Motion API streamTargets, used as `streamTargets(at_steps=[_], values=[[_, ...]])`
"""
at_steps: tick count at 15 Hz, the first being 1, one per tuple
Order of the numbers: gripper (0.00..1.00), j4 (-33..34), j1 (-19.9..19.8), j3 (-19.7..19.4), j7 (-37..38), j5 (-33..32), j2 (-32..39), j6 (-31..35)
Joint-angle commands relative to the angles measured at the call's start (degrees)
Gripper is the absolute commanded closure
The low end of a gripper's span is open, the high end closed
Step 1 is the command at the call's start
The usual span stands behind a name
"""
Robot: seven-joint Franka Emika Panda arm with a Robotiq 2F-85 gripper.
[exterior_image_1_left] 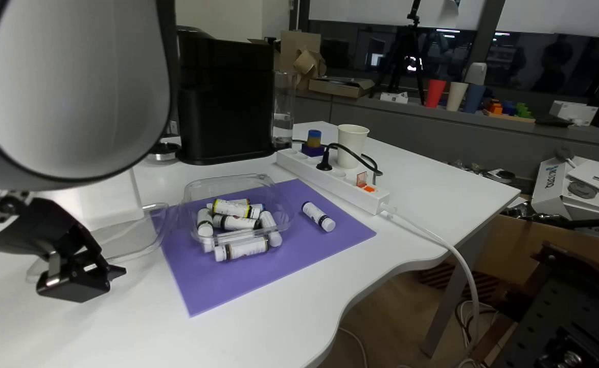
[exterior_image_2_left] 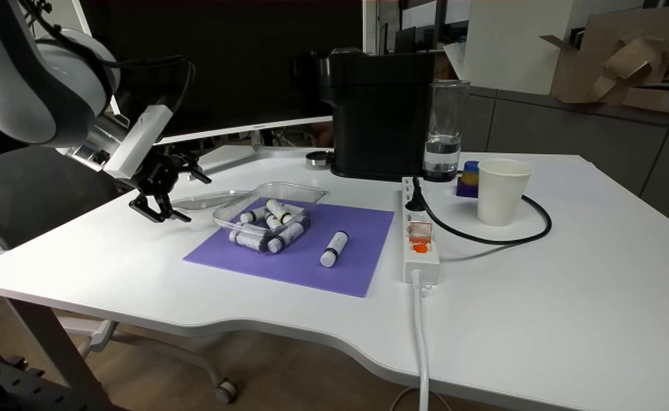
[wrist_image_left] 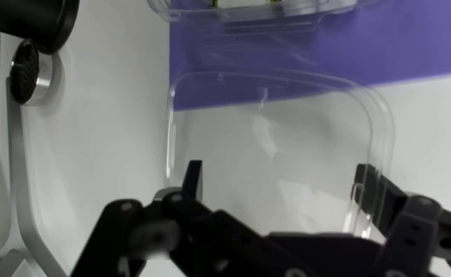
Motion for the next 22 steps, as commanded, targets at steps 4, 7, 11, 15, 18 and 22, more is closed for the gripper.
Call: streamTargets(at_steps=[4,7,11,15,18,22], values=[[0.0,-5.2,-0.7,2.2,13.3,-6.6,-8.6,-1.4],[0.0,-6.9,-1.3,2.7,17.6,-7.0,-12.1,-3.4],[0.0,-8.7,-3.1,2.7,20.2,-4.6,-16.0,-4.6],[0.0,-10.0,-6.6,1.8,20.3,1.5,-19.5,-2.6],[0.0,-11.1,-9.4,1.1,19.5,9.4,-22.4,0.8],[0.0,-12.6,-12.0,-1.0,17.5,22.2,-25.8,5.1]])
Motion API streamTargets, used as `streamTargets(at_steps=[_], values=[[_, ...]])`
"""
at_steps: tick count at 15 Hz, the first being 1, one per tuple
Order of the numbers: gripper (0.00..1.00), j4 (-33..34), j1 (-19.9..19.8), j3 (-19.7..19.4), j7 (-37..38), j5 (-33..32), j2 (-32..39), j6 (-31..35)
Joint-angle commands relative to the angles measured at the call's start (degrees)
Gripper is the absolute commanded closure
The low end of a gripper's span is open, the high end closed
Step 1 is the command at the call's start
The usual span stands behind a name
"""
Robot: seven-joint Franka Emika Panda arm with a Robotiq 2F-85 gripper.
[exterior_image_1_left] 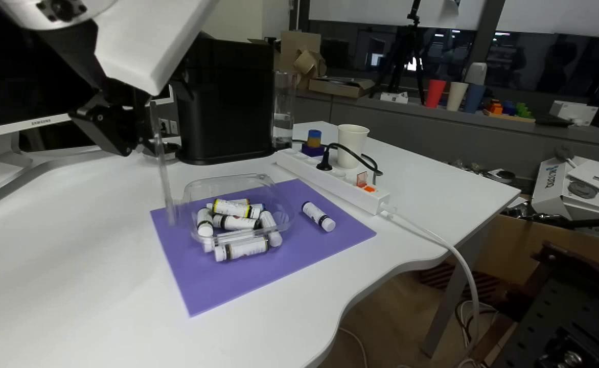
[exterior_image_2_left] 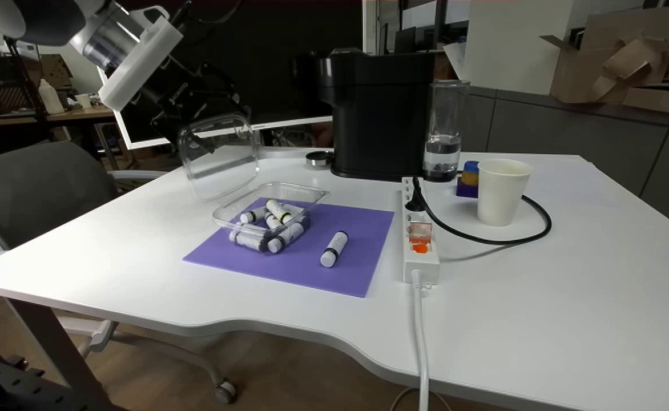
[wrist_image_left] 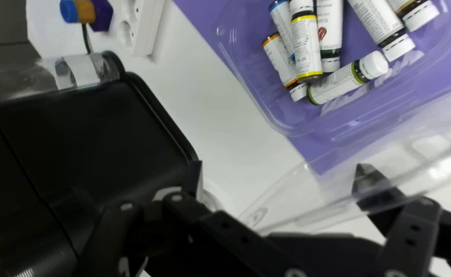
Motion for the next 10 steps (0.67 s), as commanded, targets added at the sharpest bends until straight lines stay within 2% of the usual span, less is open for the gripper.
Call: streamTargets(at_steps=[1,10], values=[[0.0,-3.1,-1.9,-2.0,-0.8,10.3,-4.9,3.6],[0.0,-5.1,-5.7,-8.5,-11.6,45.1,-8.8,4.2]])
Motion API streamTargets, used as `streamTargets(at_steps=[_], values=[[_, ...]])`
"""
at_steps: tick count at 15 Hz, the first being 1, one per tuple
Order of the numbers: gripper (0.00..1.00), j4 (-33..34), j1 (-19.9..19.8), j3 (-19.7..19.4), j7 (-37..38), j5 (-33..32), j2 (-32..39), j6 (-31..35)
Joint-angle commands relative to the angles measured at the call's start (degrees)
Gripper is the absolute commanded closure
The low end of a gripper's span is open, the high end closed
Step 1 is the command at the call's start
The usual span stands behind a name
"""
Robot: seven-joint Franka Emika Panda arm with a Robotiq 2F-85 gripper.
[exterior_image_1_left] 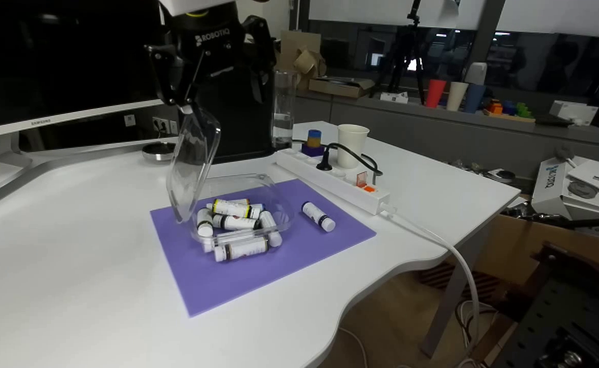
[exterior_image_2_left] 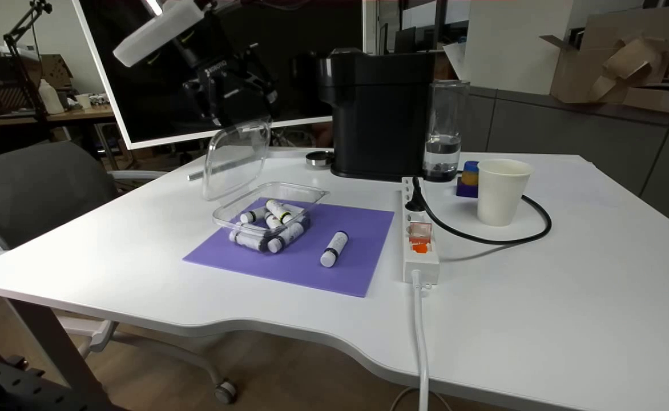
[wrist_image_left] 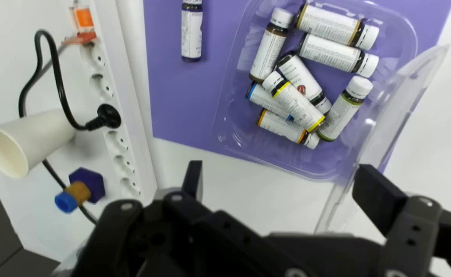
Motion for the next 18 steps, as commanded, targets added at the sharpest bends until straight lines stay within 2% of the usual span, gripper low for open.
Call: streamTargets(at_steps=[1,4,8,13,16,18], values=[[0.0,-1.1,-1.4,-2.3,-5.3,12.5,-1.4,0.0],[0.0,-0.4,-2.3,-3.9,-9.8,21.2,-0.9,-0.7],[0.0,0.2,-3.4,-5.6,-12.1,27.5,-0.4,-2.6],[0.0,0.5,-3.9,-6.5,-16.0,28.5,-0.4,-5.9],[0.0,0.8,-3.4,-6.3,-18.3,25.8,-0.3,-8.1],[0.0,0.9,-3.4,-6.0,-22.5,26.6,0.5,-9.2]])
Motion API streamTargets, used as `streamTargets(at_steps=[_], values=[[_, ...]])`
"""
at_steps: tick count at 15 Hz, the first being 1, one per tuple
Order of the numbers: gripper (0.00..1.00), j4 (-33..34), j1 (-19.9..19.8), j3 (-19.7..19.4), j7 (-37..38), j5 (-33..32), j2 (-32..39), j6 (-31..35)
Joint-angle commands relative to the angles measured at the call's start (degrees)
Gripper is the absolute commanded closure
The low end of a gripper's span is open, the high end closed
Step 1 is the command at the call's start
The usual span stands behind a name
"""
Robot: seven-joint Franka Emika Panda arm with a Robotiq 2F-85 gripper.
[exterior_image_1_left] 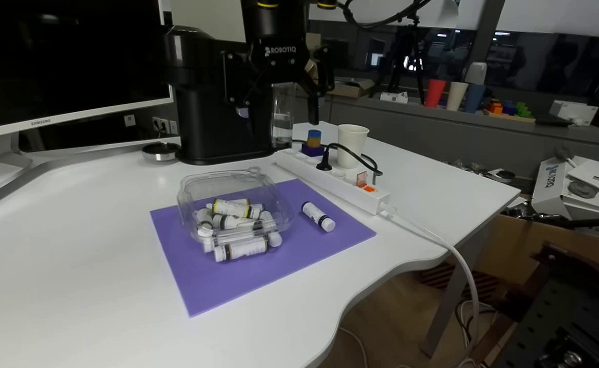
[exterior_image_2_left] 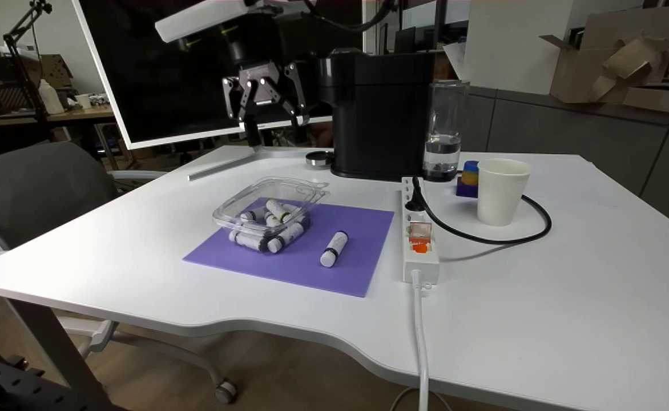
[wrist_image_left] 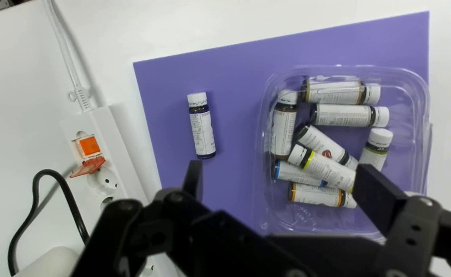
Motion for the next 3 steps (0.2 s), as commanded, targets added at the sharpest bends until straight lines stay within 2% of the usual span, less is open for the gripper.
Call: streamTargets(at_steps=[1,3], values=[[0.0,0.9,-0.1,0.6,-8.8,1.6,1.3,-2.7],[0.0,0.8,-0.6,1.3,-17.9,5.5,3.2,-2.5]])
